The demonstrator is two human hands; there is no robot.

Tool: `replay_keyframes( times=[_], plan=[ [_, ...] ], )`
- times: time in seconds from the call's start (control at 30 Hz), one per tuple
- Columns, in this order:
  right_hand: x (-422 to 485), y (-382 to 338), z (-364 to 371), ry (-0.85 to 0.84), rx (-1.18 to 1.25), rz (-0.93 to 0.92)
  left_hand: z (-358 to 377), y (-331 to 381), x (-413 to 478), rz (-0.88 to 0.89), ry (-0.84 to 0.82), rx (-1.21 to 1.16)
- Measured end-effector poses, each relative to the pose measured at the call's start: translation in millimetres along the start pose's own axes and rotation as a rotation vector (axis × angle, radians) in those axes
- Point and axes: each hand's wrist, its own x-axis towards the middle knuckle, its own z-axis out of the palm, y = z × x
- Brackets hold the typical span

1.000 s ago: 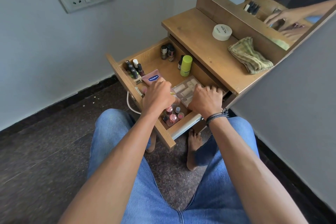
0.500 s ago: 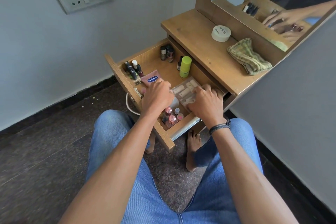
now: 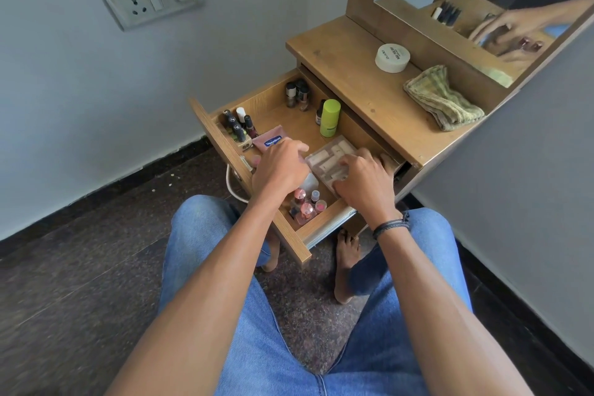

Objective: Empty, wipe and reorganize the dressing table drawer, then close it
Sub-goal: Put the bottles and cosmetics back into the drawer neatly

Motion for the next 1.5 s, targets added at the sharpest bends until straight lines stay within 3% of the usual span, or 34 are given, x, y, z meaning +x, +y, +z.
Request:
replay_keyframes(
  times=[0.2,0.63,0.93,1.5],
  plan=[
    [5.1,-14.6,6.0,0.025,0.283,-0.232,-5.7,2.4,0.3,-0.029,0.165,-0.172],
    [45.4,-42.1,26.6,-0.155,0.122,-0.293,-14.3,0.5,-10.0,-0.045,0.591,-0.475],
    [56.7,-45.9,37.6,-0.151,0.119,-0.355,-14.9,-2.6,-5.9,-0.071,0.618,-0.525],
    [59.9,-41.5,35.9,0.000,0.278,-0.199,-12.3,-6.6,-3.5,-0.049,0.631,-0.519]
  ],
)
